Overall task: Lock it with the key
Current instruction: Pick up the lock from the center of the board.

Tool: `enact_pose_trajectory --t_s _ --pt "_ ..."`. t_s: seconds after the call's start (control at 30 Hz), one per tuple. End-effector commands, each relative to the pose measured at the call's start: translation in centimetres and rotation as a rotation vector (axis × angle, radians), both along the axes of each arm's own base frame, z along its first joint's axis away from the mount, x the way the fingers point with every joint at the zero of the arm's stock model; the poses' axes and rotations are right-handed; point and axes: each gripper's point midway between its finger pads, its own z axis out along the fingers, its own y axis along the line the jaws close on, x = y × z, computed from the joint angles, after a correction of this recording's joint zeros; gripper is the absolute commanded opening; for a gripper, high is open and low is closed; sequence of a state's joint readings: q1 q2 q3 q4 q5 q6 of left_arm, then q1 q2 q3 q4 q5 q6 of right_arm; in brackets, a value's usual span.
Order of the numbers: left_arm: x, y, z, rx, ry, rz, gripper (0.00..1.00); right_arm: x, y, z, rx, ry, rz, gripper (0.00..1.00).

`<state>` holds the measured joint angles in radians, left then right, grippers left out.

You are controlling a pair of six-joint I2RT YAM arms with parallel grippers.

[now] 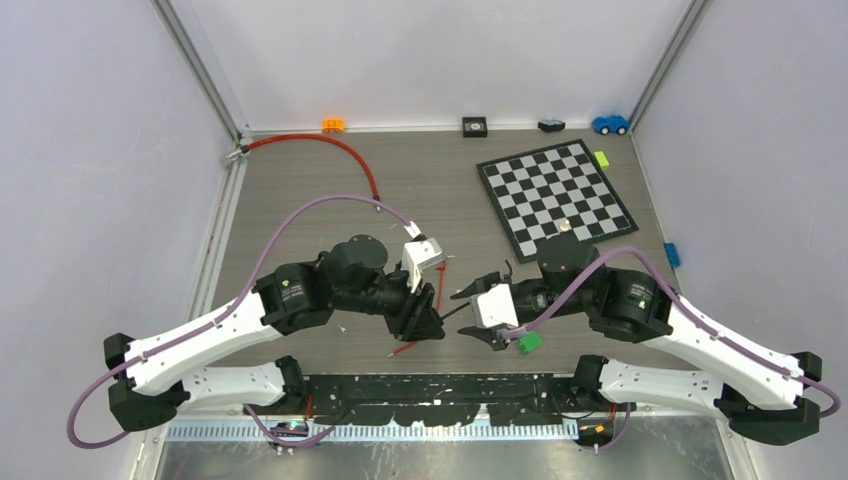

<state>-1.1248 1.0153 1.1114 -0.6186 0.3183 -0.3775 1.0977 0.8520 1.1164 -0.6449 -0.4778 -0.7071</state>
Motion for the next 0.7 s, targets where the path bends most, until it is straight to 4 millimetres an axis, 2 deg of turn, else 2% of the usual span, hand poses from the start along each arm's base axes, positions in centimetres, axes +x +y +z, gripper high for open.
enact_pose_trajectory --t_s 0.0,0.13,0.37,0.43,0.57,0.6,0.67 --pt "-0.4 -0.4 2.9 -0.077 -0.042 -0.046 0.0 -1.0 -0.5 -0.2 -0.012 -0.012 0.051 0.56" --pt "-0.6 -0.3 3.0 -0.083 -0.044 -0.056 0.0 -0.5 -0.7 -1.3 -0.036 -0.003 0.022 0.55" --pt "-1.1 -0.6 3.0 -0.089 -0.025 -0.088 0.0 0.5 -0.7 -2.5 -0.066 -0.014 -0.024 0.43" --pt "-1.2 -0.7 2.9 -0.09 -0.02 -0.097 0.0 0.7 -0.7 -2.6 -0.065 -0.02 -0.033 0.35" --pt "-1.5 -0.6 2.7 -0.084 -0.02 -0.113 0.01 0.6 -0.5 -1.7 -0.02 -0.001 -0.049 0.08" --pt "-1.5 -0.5 2.6 -0.085 -0.024 -0.122 0.09 0.6 -0.3 -1.3 0.001 0.027 -0.063 0.02" --pt "-1.5 -0.3 2.6 -0.084 -0.038 -0.119 0.42 0.4 -0.1 -0.4 0.035 0.095 -0.09 0.01"
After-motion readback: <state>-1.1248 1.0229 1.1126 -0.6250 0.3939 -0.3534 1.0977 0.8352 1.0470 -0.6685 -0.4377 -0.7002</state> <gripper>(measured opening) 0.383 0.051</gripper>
